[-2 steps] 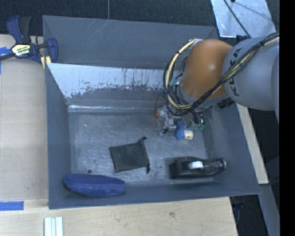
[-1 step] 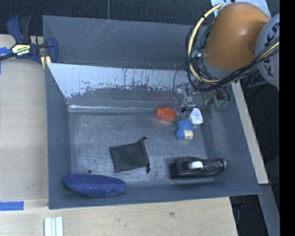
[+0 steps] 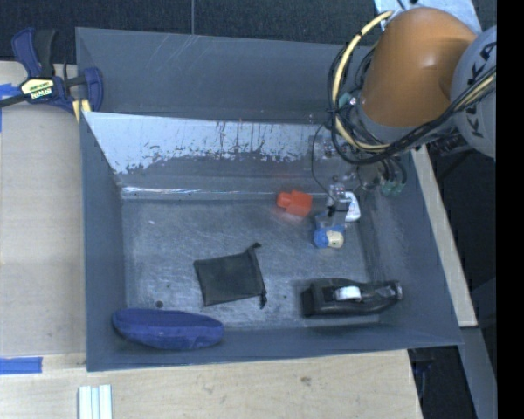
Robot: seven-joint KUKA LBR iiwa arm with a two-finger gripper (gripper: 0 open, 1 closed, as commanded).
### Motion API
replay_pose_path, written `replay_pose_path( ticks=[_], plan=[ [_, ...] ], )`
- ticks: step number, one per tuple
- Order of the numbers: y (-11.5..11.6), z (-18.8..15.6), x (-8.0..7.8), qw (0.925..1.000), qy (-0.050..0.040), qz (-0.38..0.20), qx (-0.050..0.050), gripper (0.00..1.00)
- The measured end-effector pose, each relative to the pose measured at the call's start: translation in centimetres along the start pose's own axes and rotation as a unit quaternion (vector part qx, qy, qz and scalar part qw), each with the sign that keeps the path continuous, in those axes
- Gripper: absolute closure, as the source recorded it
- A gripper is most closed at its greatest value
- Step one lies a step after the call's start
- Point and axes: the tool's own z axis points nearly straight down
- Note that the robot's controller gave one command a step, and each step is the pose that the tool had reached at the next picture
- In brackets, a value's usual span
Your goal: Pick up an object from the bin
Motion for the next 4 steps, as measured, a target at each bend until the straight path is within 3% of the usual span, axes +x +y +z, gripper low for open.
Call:
replay_pose_path(
  ticks=[1, 2, 3, 4],
  plan=[
    [-3.1, -4.2, 2.6, 0.9845, -0.0020, -0.175, 0.001, 0.00],
    [-6.7, 9.2, 1.6, 0.9612, 0.0034, -0.276, -0.002, 0.00],
    [-8.0, 14.1, -1.7, 0.9492, -0.0022, -0.315, -0.001, 0.00],
    [-8.2, 13.7, -1.8, 0.9494, -0.0034, -0.314, 0.002, 1.00]
  ],
)
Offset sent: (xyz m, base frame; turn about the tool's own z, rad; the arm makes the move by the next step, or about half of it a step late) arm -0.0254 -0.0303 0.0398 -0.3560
